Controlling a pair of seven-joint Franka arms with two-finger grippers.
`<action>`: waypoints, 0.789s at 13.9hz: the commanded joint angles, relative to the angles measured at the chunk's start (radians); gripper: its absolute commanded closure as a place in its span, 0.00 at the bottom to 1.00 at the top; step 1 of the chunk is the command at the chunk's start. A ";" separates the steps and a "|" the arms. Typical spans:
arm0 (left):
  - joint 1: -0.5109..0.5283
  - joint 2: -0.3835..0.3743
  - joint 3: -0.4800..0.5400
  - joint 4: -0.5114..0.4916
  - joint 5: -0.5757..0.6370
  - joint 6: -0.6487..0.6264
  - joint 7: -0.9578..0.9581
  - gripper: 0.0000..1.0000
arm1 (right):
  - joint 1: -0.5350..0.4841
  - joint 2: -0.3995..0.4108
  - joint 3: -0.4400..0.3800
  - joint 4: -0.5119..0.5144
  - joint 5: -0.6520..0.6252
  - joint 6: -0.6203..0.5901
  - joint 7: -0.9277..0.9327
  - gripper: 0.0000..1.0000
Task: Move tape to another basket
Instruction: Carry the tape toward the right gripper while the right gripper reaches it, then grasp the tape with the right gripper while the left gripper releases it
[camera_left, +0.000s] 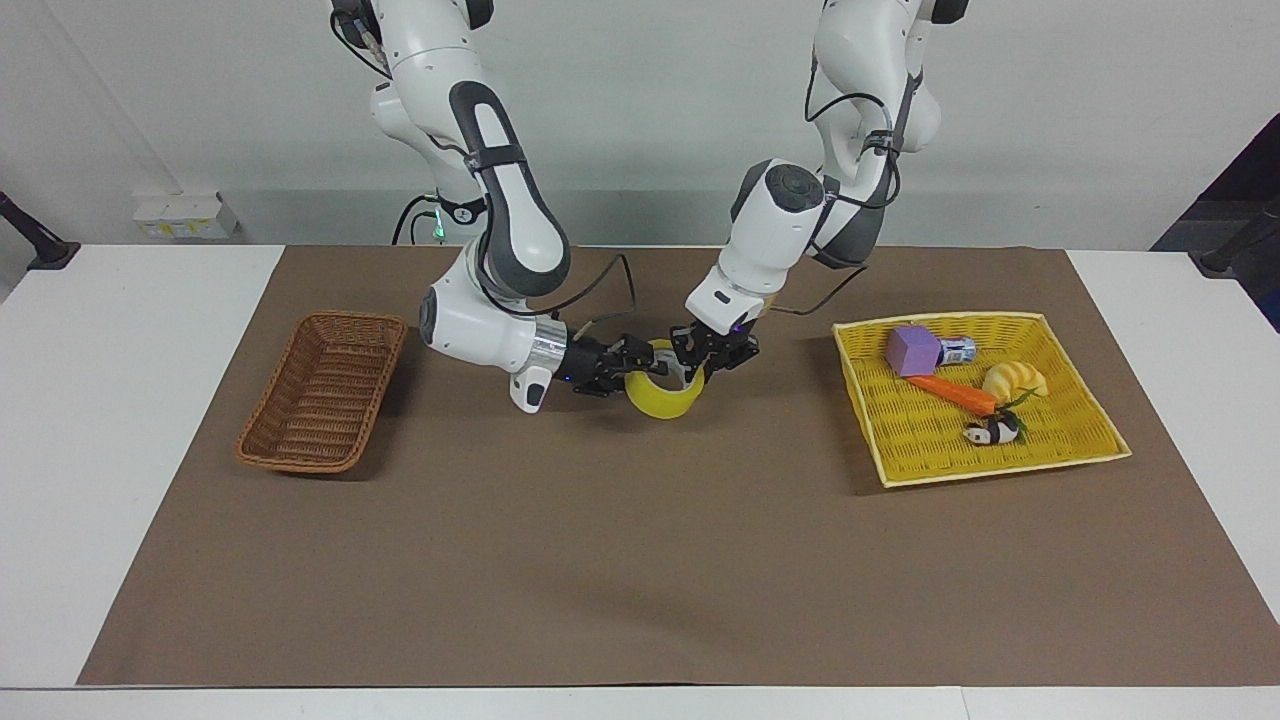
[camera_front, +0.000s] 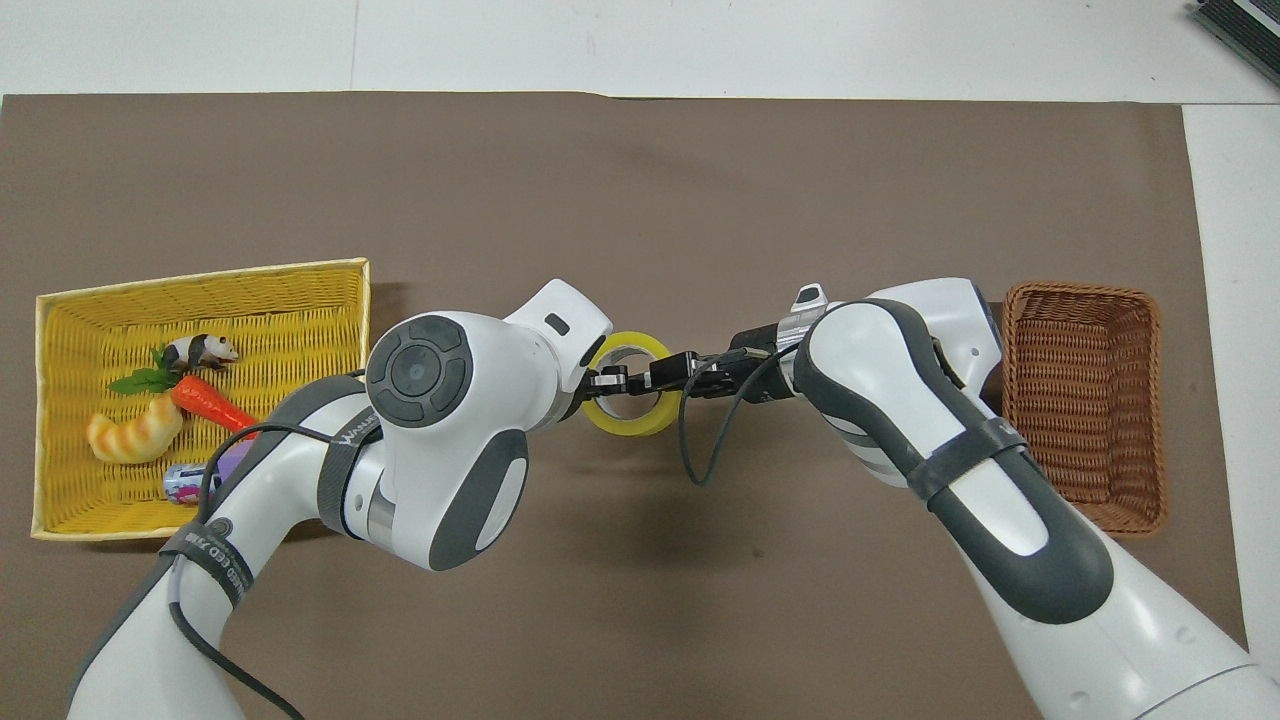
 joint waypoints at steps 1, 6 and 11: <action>-0.022 -0.018 0.017 -0.004 -0.015 0.009 -0.020 0.96 | 0.003 0.001 0.000 -0.005 0.002 0.013 -0.027 0.97; -0.019 -0.015 0.018 -0.001 -0.015 0.009 -0.019 0.75 | 0.003 0.001 -0.001 -0.005 -0.009 0.013 -0.027 0.97; -0.006 -0.009 0.021 0.022 -0.010 0.011 -0.002 0.42 | 0.001 0.002 -0.001 -0.005 -0.049 0.013 -0.033 0.99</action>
